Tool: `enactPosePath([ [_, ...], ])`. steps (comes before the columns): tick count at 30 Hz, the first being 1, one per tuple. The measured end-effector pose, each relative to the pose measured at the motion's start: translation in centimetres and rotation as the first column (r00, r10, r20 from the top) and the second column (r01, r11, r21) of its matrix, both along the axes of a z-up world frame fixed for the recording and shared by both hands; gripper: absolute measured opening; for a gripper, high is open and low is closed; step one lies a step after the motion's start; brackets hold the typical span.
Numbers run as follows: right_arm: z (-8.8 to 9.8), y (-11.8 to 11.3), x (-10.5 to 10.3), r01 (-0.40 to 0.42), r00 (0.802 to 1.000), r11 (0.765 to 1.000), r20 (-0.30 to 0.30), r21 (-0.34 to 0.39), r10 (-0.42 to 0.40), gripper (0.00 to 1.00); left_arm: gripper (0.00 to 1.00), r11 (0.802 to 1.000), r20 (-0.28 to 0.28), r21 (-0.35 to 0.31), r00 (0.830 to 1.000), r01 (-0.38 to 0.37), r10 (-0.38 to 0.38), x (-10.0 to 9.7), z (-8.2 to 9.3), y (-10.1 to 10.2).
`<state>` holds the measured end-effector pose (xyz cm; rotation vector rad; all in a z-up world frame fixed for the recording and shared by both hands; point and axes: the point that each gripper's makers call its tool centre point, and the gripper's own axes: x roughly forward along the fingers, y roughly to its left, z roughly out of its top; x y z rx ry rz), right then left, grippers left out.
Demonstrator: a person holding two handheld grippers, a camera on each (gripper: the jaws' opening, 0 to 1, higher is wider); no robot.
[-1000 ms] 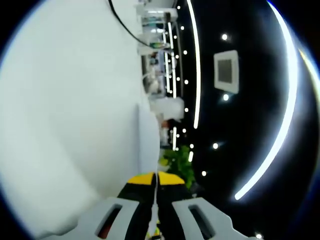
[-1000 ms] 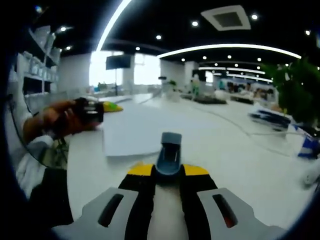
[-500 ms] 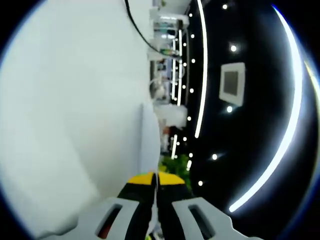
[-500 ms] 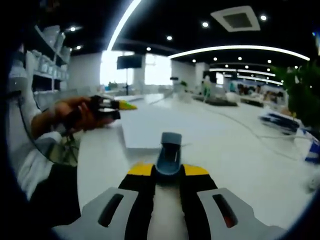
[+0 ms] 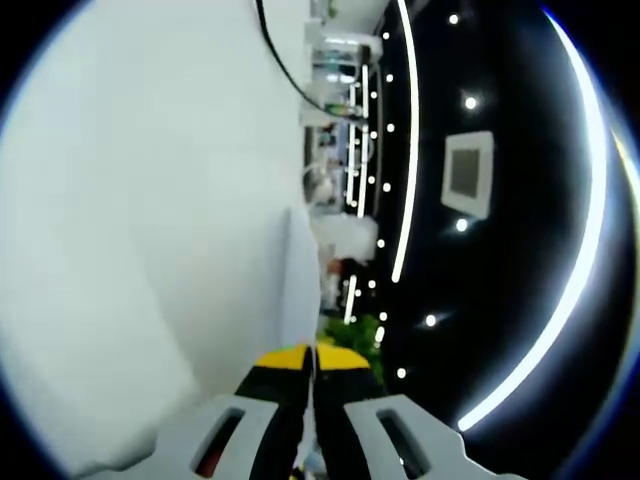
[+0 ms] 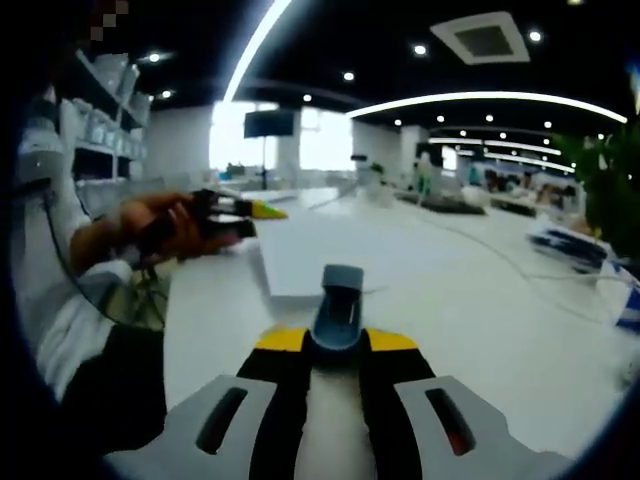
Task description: Pick up the paper insert the paper into the punch align the paper edges press the punch to punch holes
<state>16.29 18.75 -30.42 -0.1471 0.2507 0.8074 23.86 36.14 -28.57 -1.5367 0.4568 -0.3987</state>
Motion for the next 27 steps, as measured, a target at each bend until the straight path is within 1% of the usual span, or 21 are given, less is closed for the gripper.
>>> enactPosePath([
  [4, 0.01, 0.23, -0.27, -0.015, 1.000, 1.000, -0.007, 0.008, 0.015, 0.22, 0.04, 1.000, 0.001, -0.006, 1.000, -0.007, 0.007, -0.01, 0.05, 0.08],
  [5, 0.01, 0.30, -0.33, -0.019, 1.000, 1.000, -0.008, 0.008, 0.019, 0.22, 0.04, 1.000, -0.002, -0.019, 1.000, -0.016, 0.016, 0.04, 0.10, 0.23],
  [7, 0.02, 0.35, -0.39, -0.024, 1.000, 1.000, -0.010, 0.010, 0.024, 0.22, 0.04, 1.000, -0.005, -0.025, 1.000, -0.015, 0.015, 0.04, 0.11, 0.24],
  [10, 0.04, 0.45, -0.51, -0.030, 0.999, 0.999, -0.013, 0.015, 0.030, 0.22, 0.04, 1.000, 0.004, -0.012, 1.000, -0.010, 0.010, -0.08, 0.15, 0.09],
  [13, 0.03, 0.56, -0.60, -0.038, 0.999, 0.999, -0.015, 0.016, 0.038, 0.22, 0.04, 1.000, 0.003, -0.012, 1.000, -0.014, 0.014, -0.09, 0.15, 0.11],
  [16, 0.03, 0.64, -0.68, -0.041, 0.999, 0.999, -0.016, 0.017, 0.041, 0.22, 0.04, 1.000, 0.010, 0.003, 1.000, -0.012, 0.012, -0.17, 0.14, 0.01],
  [21, 0.03, 0.70, -0.70, -0.046, 0.999, 0.999, -0.012, 0.015, 0.046, 0.22, 0.04, 0.999, 0.029, 0.048, 1.000, 0.001, -0.003, -0.40, 0.05, -0.34],
  [27, 0.02, 0.76, -0.71, -0.055, 0.999, 0.998, -0.004, 0.011, 0.055, 0.22, 0.04, 0.998, 0.040, 0.058, 0.999, 0.027, -0.030, -0.51, 0.09, -0.60],
])
